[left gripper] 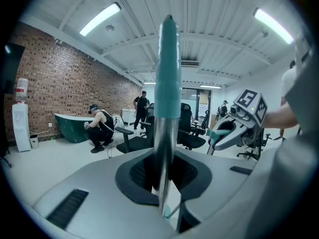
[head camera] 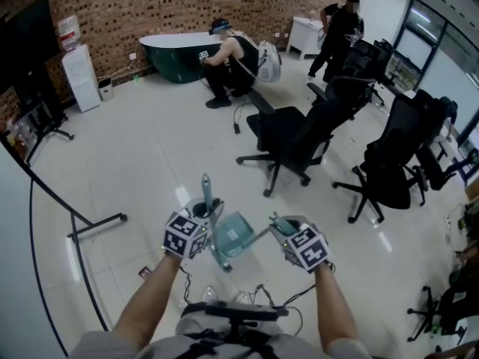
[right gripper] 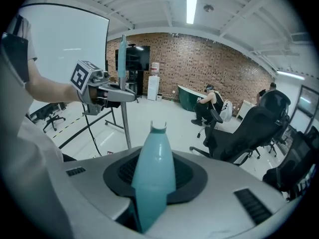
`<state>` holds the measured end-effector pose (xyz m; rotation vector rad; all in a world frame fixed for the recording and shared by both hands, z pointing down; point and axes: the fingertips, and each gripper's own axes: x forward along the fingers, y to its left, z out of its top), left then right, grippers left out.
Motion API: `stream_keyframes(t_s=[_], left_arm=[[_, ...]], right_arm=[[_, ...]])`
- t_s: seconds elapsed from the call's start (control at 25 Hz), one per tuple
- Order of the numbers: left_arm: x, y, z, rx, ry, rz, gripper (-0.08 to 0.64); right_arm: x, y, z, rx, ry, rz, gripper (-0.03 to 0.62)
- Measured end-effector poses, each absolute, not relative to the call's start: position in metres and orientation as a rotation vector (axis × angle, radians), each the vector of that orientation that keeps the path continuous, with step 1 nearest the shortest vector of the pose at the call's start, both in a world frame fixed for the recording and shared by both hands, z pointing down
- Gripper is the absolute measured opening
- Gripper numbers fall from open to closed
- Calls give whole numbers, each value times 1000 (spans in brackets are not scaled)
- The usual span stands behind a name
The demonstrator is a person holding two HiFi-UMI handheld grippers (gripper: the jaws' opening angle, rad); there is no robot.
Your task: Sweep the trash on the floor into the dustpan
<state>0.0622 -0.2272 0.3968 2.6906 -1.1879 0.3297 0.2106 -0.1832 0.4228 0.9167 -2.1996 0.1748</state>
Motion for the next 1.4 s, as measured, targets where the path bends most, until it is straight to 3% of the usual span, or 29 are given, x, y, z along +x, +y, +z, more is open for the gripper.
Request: stream_keyframes(t_s=[0.8, 1.4], left_arm=[[-37, -65, 470, 2239, -1730, 479, 43], [-118, 88, 579, 1884, -1844, 552, 43]], right_arm=[[185, -62, 494, 460, -2297, 68, 104], [105, 38, 597, 28, -2176, -47, 104]])
